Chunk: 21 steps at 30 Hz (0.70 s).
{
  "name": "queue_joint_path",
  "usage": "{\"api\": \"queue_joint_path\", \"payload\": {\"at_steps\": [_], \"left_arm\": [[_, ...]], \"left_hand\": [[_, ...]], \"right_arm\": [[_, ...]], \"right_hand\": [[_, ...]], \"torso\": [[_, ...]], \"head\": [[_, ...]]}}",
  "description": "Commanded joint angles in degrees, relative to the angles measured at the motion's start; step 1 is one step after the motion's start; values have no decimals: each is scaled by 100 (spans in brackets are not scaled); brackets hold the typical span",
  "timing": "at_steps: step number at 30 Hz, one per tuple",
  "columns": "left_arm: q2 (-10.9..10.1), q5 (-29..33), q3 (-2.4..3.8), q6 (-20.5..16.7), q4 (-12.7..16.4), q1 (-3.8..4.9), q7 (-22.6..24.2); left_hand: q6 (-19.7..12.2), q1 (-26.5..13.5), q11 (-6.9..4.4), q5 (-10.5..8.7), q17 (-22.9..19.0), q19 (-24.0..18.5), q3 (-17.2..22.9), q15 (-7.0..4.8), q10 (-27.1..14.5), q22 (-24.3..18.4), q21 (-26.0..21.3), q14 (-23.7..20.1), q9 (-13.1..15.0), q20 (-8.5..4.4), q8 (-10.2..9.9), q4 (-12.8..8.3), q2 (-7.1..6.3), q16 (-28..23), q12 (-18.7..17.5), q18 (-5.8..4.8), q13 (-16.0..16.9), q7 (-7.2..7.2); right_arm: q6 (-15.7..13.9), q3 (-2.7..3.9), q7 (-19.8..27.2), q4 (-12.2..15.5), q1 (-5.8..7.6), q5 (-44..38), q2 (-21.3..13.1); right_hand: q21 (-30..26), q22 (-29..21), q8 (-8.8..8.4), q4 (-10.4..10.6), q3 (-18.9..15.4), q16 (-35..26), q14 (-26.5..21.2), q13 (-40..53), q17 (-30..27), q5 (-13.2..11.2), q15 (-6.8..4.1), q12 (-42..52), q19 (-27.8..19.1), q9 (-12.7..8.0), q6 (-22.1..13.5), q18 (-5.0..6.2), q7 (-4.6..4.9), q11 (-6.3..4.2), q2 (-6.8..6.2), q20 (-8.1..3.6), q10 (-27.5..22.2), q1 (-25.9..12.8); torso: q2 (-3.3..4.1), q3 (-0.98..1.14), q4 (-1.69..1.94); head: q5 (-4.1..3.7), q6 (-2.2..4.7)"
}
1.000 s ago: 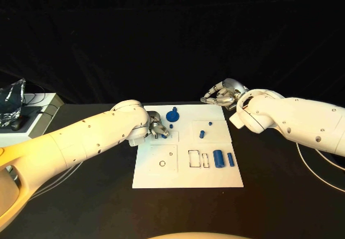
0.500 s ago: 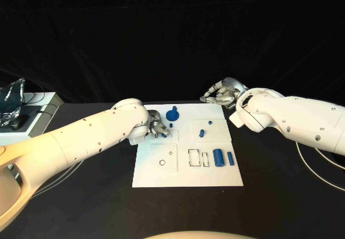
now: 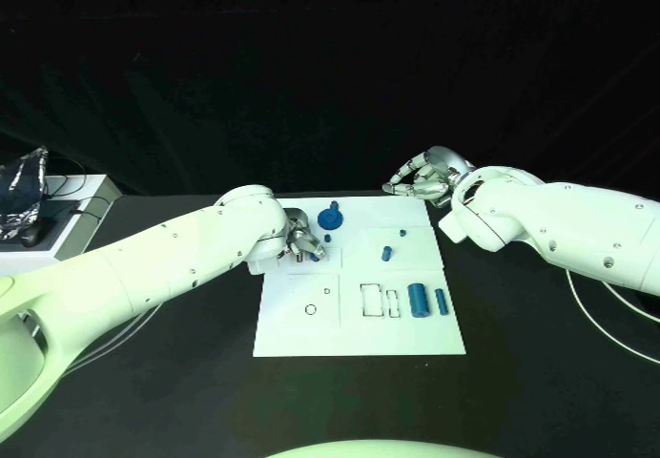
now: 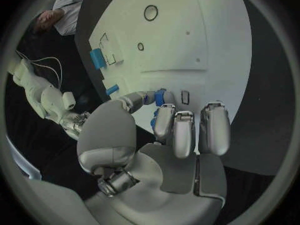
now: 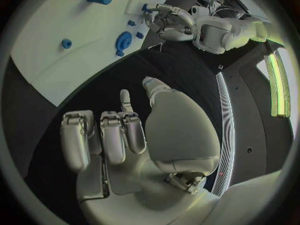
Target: Assemble the parts on the task board
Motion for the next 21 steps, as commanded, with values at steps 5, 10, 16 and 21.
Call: {"api": "queue_joint_path", "payload": {"at_steps": [5, 10, 16, 21], "left_arm": [[61, 71, -58, 424, -16, -93, -119], [74, 71, -59, 423, -30, -93, -130], [77, 69, -59, 418, -41, -93, -136], [74, 69, -59, 421, -46, -93, -140]], "left_hand": [[467, -66, -42, 1, 1509, 14, -39, -58, -19, 99, 0, 607, 59, -35, -77, -54, -82, 19, 23, -30, 0, -409], [482, -79, -44, -6, 1509, 12, -109, -60, -19, 94, -4, 607, 66, -37, -91, -3, -84, 19, 25, -29, 4, -412], [514, -95, -49, -27, 1509, 17, -256, -64, -15, 99, -6, 607, 82, -41, -112, 86, -93, 19, 32, -31, 15, -418], [524, -98, -50, -33, 1509, 18, -327, -65, -16, 99, -8, 607, 89, -42, -123, 123, -99, 19, 32, -31, 16, -420]], "right_arm": [[63, 1, 24, 15, -2, -61, 4], [64, 1, 26, 16, -2, -61, 4], [63, 1, 26, 16, -2, -61, 1], [63, 1, 27, 15, -2, -61, -2]], "right_hand": [[-42, 1262, 38, -17, -21, -38, 545, 1286, 1255, 44, -21, -41, 415, 13, -41, 10, 14, -34, 19, -42, 342, -45], [-42, 1262, 38, -17, -21, -38, 545, 1286, 1255, 44, -21, -41, 415, 13, -41, 10, 14, -34, 19, -42, 342, -45], [-42, 1262, 38, -17, -21, -38, 545, 1286, 1255, 44, -21, -41, 415, 13, -41, 10, 14, -34, 19, -42, 342, -45], [-42, 1262, 38, -17, -21, -38, 545, 1286, 1255, 44, -21, -41, 415, 13, -41, 10, 14, -34, 19, -42, 342, -45]], "torso": [[-5, -7, 3], [-7, -10, 9], [-5, -13, 5], [-3, -11, 7]], "head": [[-20, -10], [-22, -17], [-23, -16], [-24, -26]]}}
